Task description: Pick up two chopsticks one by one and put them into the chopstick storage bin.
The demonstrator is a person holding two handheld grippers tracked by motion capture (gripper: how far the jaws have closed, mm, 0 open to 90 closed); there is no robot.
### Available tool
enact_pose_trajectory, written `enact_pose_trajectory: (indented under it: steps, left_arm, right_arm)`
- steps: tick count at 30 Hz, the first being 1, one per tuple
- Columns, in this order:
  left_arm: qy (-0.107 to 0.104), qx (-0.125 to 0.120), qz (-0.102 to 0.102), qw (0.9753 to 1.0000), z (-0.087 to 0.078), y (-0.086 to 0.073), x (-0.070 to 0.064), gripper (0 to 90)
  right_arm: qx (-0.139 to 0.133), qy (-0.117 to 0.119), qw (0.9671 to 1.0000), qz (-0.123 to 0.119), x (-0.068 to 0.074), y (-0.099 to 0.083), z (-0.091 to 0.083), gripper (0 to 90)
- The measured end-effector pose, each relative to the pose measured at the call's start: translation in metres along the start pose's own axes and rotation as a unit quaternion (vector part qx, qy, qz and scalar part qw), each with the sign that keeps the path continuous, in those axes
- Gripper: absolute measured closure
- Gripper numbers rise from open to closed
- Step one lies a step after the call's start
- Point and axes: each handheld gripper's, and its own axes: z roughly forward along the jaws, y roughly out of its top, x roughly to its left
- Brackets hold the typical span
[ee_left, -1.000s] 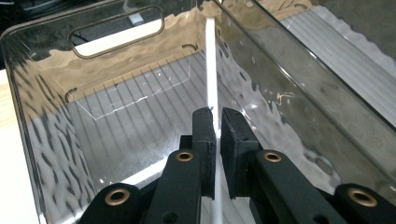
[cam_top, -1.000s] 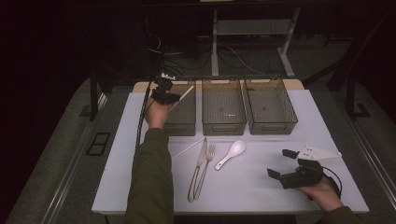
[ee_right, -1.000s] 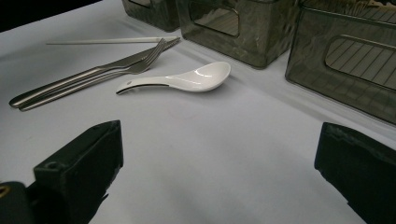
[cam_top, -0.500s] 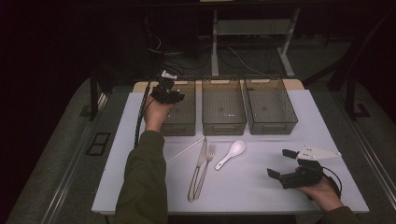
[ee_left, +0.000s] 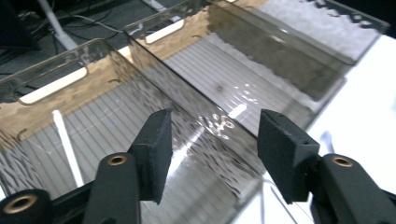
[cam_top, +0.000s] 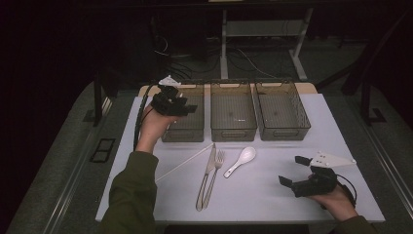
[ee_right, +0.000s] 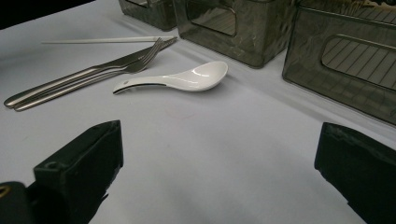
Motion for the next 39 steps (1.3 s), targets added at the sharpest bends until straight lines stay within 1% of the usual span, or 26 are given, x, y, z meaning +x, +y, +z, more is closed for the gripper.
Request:
enact_pose_trajectory:
  steps: [2, 5, 8, 10, 16, 17, 20, 22, 24, 26, 29, 30, 32, 34, 36, 37, 39]
  left_arm:
    - [-0.006, -0.004, 0.005, 1.0000, -0.006, -0.004, -0.005, 40.8]
    - [-0.017, -0.017, 0.009, 0.9997, -0.015, -0.012, -0.014, 38.4]
    - [-0.020, -0.024, 0.013, 0.9994, -0.023, -0.020, -0.022, 36.3]
    - [-0.021, -0.021, 0.019, 0.9994, -0.026, -0.025, -0.027, 34.9]
    - [-0.026, -0.024, 0.034, 0.9988, -0.034, -0.045, -0.043, 32.2]
    - [-0.026, -0.024, 0.036, 0.9987, -0.035, -0.049, -0.045, 31.9]
    - [-0.028, -0.024, 0.040, 0.9985, -0.035, -0.061, -0.051, 30.4]
    - [-0.028, -0.028, 0.039, 0.9985, -0.034, -0.071, -0.055, 30.0]
    - [-0.032, -0.027, 0.036, 0.9985, -0.032, -0.081, -0.058, 29.9]
    - [-0.030, -0.028, 0.031, 0.9987, -0.029, -0.090, -0.061, 29.9]
    - [-0.030, -0.020, 0.034, 0.9988, -0.026, -0.100, -0.063, 29.9]
    - [-0.026, -0.025, 0.035, 0.9987, -0.026, -0.103, -0.064, 30.1]
    - [-0.026, -0.030, 0.035, 0.9986, -0.024, -0.108, -0.066, 31.3]
    - [-0.019, -0.028, 0.041, 0.9986, -0.023, -0.114, -0.068, 32.2]
    - [-0.019, -0.027, 0.040, 0.9987, -0.022, -0.120, -0.069, 33.8]
    - [-0.018, -0.025, 0.039, 0.9988, -0.021, -0.123, -0.068, 35.4]
    - [-0.012, -0.015, 0.046, 0.9988, -0.019, -0.129, -0.067, 39.7]
  right_arm:
    - [0.000, -0.001, 1.0000, 0.001, 0.000, 0.000, 0.000, 1.3]
    - [0.000, -0.002, 1.0000, 0.001, 0.000, 0.000, 0.000, 1.3]
    - [0.000, -0.003, 1.0000, 0.002, 0.000, 0.000, 0.000, 1.3]
    - [-0.001, -0.003, 1.0000, 0.002, 0.000, 0.000, -0.001, 1.3]
    - [-0.002, -0.005, 1.0000, 0.003, 0.000, 0.000, -0.001, 1.3]
    - [0.000, -0.003, 1.0000, 0.008, 0.000, 0.000, -0.002, 1.3]
    - [0.000, -0.003, 1.0000, 0.003, 0.000, -0.001, -0.002, 1.3]
    - [-0.003, -0.004, 1.0000, 0.001, -0.001, -0.001, -0.002, 1.3]
    - [-0.004, -0.006, 1.0000, 0.003, 0.000, -0.001, -0.001, 1.3]
    - [-0.004, -0.006, 1.0000, 0.004, -0.001, -0.001, -0.002, 1.3]
    - [-0.004, -0.005, 1.0000, 0.004, -0.001, -0.001, -0.002, 1.3]
    - [-0.004, -0.005, 1.0000, 0.003, -0.001, -0.001, -0.002, 1.3]
    - [-0.004, -0.004, 1.0000, 0.004, 0.000, -0.001, -0.002, 1.3]
    - [-0.003, -0.005, 1.0000, 0.008, 0.000, -0.001, -0.002, 1.3]
    - [-0.004, -0.005, 1.0000, 0.006, -0.001, -0.001, -0.002, 1.3]
    - [-0.005, -0.005, 1.0000, 0.005, -0.001, -0.001, -0.002, 1.3]
    - [-0.003, -0.005, 1.0000, 0.005, 0.000, -0.001, -0.002, 1.3]
